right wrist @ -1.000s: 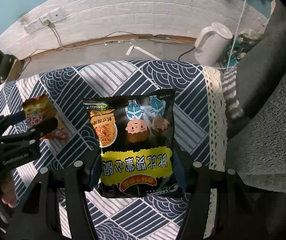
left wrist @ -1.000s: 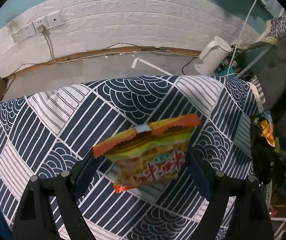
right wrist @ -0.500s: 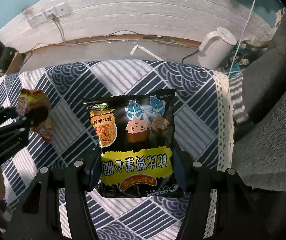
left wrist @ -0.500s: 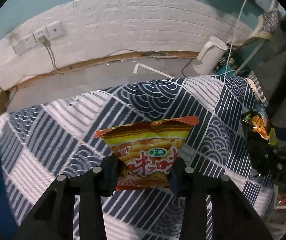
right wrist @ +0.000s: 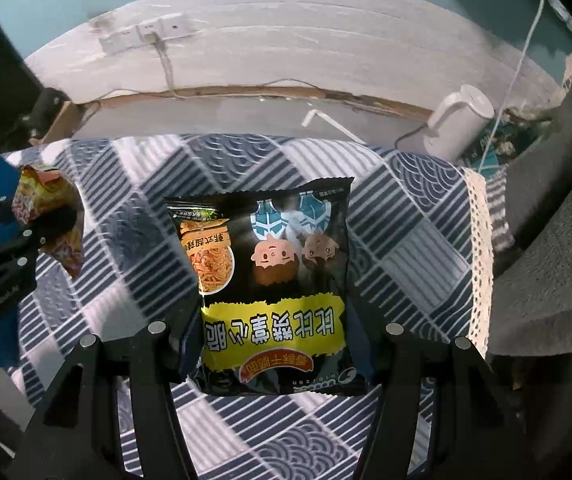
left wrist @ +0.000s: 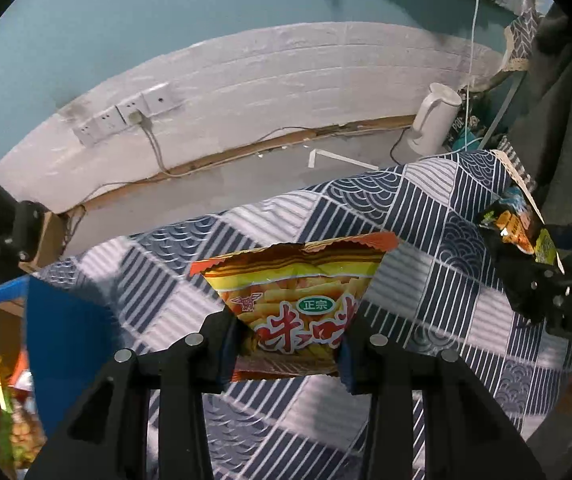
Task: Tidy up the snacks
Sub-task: 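Carry the orange bag and black bag over the box and release both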
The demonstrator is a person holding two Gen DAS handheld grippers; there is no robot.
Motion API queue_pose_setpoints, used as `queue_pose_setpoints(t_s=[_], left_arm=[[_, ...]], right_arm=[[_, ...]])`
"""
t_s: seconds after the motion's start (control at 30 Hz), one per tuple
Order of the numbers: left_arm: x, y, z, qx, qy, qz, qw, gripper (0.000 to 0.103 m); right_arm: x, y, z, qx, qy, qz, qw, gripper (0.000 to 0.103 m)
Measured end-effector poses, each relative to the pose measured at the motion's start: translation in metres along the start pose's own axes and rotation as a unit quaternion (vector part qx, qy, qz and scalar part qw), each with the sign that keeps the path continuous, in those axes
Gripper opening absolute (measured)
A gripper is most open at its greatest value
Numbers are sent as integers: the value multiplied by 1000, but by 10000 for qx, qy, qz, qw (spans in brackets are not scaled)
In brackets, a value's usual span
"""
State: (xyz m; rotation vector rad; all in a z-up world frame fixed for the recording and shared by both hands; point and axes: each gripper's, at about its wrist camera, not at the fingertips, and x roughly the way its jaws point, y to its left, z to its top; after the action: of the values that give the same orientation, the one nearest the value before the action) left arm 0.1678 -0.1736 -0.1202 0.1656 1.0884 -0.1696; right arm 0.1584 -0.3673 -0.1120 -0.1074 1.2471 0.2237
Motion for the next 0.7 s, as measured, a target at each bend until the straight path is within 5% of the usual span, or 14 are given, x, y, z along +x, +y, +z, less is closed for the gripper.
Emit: queue_pose_setpoints(t_s=[0.7], left_arm=[[-104, 65, -51, 810, -412, 345, 9953, 41]], right_arm=[[-67, 89, -5, -682, -509, 329, 9958, 60]])
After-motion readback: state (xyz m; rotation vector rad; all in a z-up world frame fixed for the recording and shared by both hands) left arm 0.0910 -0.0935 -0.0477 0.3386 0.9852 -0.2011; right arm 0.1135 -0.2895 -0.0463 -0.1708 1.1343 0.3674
